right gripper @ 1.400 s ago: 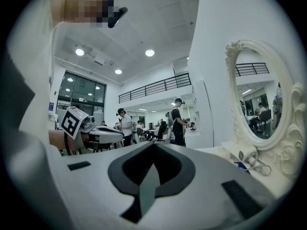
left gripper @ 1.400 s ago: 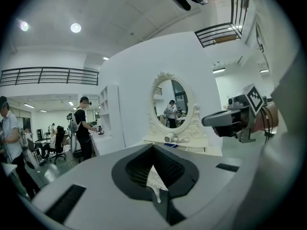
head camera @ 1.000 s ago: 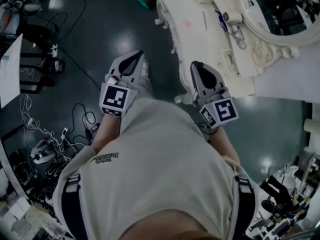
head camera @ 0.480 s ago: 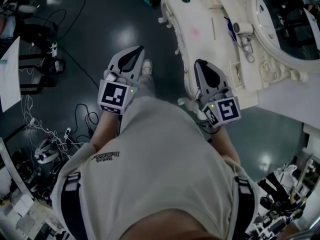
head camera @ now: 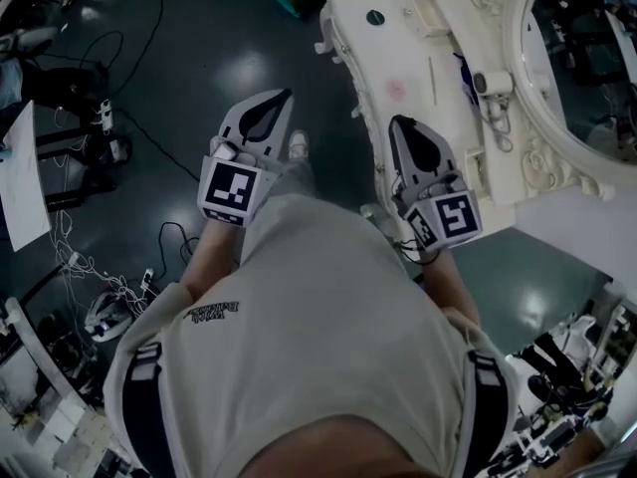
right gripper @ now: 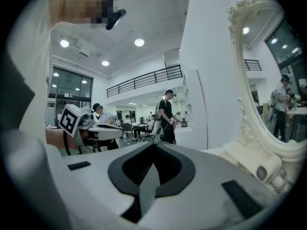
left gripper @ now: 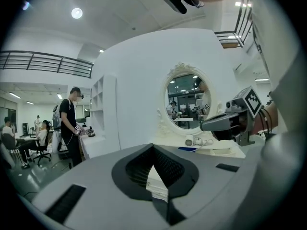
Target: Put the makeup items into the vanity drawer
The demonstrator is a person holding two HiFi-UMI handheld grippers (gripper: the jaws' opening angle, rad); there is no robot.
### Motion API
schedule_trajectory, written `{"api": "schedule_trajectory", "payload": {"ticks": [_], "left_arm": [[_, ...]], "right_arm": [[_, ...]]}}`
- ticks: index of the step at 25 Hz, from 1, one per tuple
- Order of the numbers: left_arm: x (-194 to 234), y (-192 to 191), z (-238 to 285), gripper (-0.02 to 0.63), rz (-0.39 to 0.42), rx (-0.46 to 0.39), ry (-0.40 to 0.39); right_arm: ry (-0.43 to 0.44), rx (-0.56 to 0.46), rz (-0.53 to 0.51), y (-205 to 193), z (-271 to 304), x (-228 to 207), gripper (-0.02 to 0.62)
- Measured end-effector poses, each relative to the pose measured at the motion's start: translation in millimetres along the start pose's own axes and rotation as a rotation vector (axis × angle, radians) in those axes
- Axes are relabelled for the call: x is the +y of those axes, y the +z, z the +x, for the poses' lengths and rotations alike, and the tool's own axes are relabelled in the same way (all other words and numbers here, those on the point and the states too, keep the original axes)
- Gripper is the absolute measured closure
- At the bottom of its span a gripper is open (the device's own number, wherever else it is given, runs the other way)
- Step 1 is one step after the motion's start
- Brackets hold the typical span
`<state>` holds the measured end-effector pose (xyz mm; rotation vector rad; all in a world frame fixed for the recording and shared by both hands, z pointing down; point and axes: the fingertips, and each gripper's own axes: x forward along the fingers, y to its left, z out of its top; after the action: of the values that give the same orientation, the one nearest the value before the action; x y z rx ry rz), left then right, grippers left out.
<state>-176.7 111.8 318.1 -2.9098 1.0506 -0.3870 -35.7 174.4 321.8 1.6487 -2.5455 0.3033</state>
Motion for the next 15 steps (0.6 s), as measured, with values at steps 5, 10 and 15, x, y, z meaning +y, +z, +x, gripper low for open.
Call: {"api": "schedule_trajectory", "payload": {"ticks": [5, 10, 15], "left_arm": [[47.8, 7.0, 35.0, 0.594, -0.004, 0.000, -0.033], [91.8, 18.1, 65.8, 0.594, 0.007, -0.028, -0.072], [127.2, 26.2, 91.0, 0.595, 0.021, -0.051, -0.111]], "right_arm": [[-0.031, -0.002, -0.006, 20.4, 53.7, -19.4, 0.591], [-0.066, -0.020, -0.024, 42.6, 100.0, -34.8, 0.591], [-0.104, -0.036, -0.040, 59.0, 141.9, -48.2, 0.591]]}}
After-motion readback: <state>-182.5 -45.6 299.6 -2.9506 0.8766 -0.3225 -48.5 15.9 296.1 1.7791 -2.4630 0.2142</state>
